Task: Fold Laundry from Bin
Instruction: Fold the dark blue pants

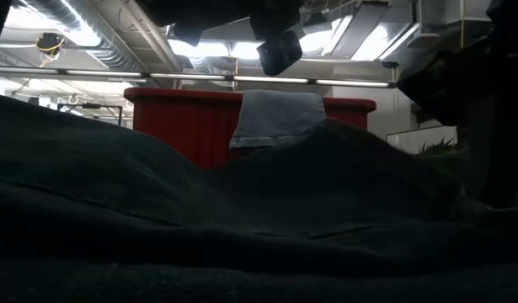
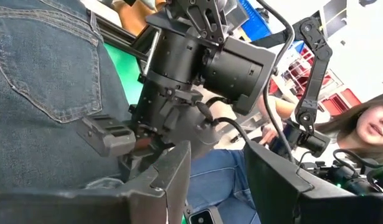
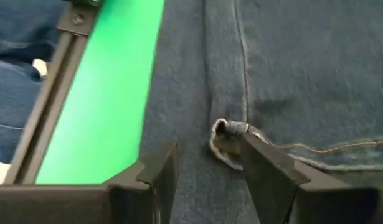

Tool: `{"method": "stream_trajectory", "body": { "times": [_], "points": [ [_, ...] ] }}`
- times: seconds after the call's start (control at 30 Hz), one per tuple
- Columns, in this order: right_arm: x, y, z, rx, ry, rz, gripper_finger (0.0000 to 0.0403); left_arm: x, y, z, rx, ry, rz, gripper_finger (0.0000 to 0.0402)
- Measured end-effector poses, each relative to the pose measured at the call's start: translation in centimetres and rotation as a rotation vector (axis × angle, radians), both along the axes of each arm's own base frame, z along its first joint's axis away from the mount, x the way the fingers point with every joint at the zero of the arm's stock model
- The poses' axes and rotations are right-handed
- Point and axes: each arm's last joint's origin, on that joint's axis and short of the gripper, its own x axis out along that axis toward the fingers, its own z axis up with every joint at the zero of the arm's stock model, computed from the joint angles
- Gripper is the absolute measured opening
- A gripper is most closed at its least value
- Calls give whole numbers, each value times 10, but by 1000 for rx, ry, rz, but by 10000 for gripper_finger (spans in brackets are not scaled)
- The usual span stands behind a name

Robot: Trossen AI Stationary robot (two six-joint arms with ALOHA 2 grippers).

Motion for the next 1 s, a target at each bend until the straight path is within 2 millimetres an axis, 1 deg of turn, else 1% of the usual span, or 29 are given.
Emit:
{"method": "stream_trajectory", "body": {
  "times": [0.1, 0.2, 0.47, 0.67, 0.73, 0.8, 0.87, 1.0],
  "points": [
    [0, -1, 0, -22, -13, -9, 170, 0, 0, 0, 0, 0, 1, 145],
    [0, -1, 0, -44, -15, 20, 170, 0, 0, 0, 0, 0, 1, 145],
    [-3, -3, -3, -79, 26, 26, 170, 0, 0, 0, -6, 4, -5, 145],
    [-2, -2, -12, -77, 46, 27, 165, -2, 1, 1, -93, 66, -113, 145],
    [-1, -1, -16, -75, 56, 29, 150, -3, 1, 0, -118, 91, -143, 145],
    [0, -1, -17, -71, 56, 31, 127, -4, 0, -2, -137, 138, -150, 145],
    [0, -1, -17, -74, 55, 35, 96, -7, -1, -5, -139, 194, -153, 145],
    [-1, -1, -15, -94, 45, 50, 24, -19, -5, -4, -129, 331, -140, 144]
  ]
}}
